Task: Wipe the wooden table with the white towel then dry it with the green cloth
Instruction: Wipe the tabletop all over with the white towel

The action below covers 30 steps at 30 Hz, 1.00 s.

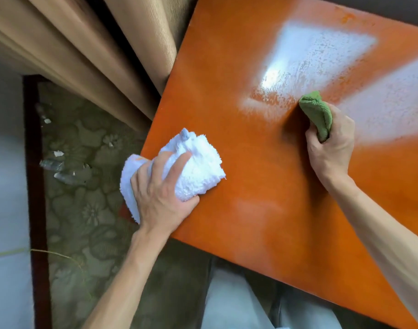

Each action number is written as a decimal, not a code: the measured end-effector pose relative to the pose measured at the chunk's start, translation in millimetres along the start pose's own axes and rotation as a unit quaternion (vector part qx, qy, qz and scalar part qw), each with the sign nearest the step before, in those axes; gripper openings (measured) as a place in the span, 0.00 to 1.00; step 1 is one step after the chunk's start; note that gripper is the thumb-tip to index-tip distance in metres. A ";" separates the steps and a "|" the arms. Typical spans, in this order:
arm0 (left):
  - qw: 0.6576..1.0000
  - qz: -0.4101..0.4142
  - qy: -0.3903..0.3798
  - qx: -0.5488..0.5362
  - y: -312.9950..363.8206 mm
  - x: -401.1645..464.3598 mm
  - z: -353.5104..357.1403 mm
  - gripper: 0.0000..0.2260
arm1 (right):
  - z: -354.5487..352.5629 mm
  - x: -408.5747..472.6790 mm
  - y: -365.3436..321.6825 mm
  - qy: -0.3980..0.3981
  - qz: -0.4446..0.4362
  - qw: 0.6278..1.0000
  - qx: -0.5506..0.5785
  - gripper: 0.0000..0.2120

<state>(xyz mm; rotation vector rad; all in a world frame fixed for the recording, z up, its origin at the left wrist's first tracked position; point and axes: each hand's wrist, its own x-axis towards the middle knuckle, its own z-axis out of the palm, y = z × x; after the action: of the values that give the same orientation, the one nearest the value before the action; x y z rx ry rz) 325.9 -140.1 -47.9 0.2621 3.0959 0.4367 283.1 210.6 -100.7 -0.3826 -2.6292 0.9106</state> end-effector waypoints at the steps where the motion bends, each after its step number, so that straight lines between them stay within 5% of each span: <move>1: 1.000 -0.004 0.024 -0.008 11.5 -22.0 3.7 0.31 | 0.8 2.3 2.6 -0.003 -0.002 1.000 0.001 0.23; 4: 0.997 0.014 0.042 -0.065 62.4 -72.3 18.1 0.23 | 2.8 6.5 8.5 -0.011 -0.004 1.000 0.001 0.24; 10: 0.988 0.094 -0.088 -0.082 162.6 -120.1 50.2 0.27 | 0.2 3.5 2.0 0.005 -0.020 1.000 -0.017 0.24; 14: 0.977 0.097 -0.169 -0.085 198.0 -122.2 78.2 0.19 | -0.7 1.9 -1.1 0.004 -0.012 0.999 -0.038 0.24; 16: 0.984 0.099 -0.129 -0.074 207.4 -119.3 85.3 0.14 | -0.6 1.2 -1.0 0.003 -0.009 0.999 -0.041 0.24; 20: 0.987 0.108 -0.031 -0.117 187.8 -116.8 80.7 0.20 | -0.6 3.4 1.4 -0.013 -0.033 0.997 -0.061 0.25; 30: 0.983 0.177 -0.034 -0.031 30.5 44.3 17.9 0.36 | 6.7 10.5 -20.5 -0.046 -0.129 0.986 -0.094 0.25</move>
<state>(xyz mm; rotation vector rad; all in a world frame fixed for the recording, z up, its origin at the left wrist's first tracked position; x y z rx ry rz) 287.7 -99.0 -55.8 0.8129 2.9617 0.5140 268.0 195.1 -90.3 -0.0417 -2.7736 0.6125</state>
